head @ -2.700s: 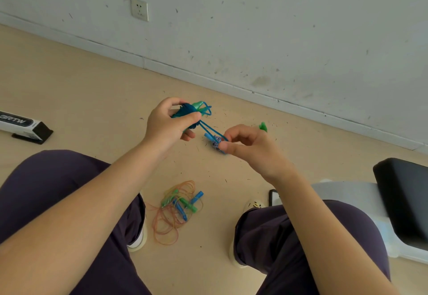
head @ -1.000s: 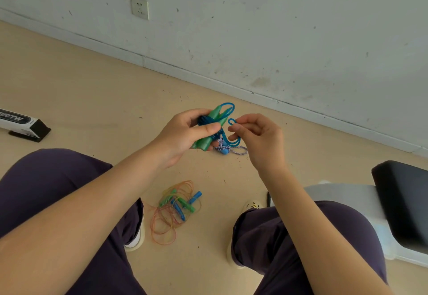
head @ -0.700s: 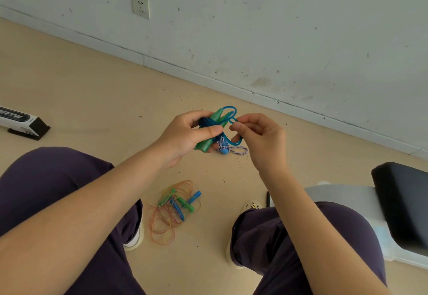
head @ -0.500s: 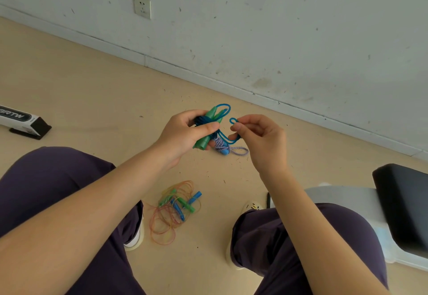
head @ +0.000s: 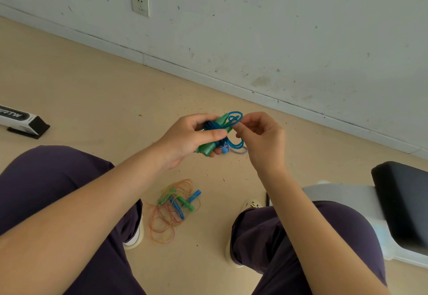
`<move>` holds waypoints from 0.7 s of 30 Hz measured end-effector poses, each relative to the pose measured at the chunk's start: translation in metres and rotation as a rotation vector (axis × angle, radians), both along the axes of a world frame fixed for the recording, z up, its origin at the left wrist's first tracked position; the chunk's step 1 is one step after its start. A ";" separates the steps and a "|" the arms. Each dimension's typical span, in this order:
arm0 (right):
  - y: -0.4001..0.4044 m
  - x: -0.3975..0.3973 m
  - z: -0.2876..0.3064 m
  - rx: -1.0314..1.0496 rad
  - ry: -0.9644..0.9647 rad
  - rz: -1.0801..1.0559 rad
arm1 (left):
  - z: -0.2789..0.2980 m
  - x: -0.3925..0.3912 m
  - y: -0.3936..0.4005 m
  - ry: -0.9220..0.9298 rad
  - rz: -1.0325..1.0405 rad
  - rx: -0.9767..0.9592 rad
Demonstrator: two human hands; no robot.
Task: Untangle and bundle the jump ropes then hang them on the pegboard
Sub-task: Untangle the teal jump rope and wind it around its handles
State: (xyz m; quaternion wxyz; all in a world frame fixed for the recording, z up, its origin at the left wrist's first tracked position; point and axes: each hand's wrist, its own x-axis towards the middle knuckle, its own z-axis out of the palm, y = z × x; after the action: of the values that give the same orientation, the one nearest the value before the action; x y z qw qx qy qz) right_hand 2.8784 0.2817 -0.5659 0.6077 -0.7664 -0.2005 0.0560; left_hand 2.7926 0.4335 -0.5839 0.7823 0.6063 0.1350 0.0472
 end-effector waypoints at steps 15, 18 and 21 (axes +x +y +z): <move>0.001 -0.003 0.002 -0.017 0.200 0.040 | -0.003 0.002 0.002 0.034 0.093 0.114; 0.002 -0.003 -0.001 0.013 0.199 0.004 | -0.005 0.001 0.001 0.031 0.077 0.149; 0.001 -0.004 0.001 0.054 0.151 0.024 | -0.004 0.001 0.001 0.026 0.057 0.142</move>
State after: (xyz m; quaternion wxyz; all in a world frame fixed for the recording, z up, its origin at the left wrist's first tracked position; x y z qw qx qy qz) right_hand 2.8749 0.2830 -0.5652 0.6410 -0.7408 -0.1645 0.1156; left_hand 2.7935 0.4343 -0.5879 0.7340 0.6566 0.1586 0.0713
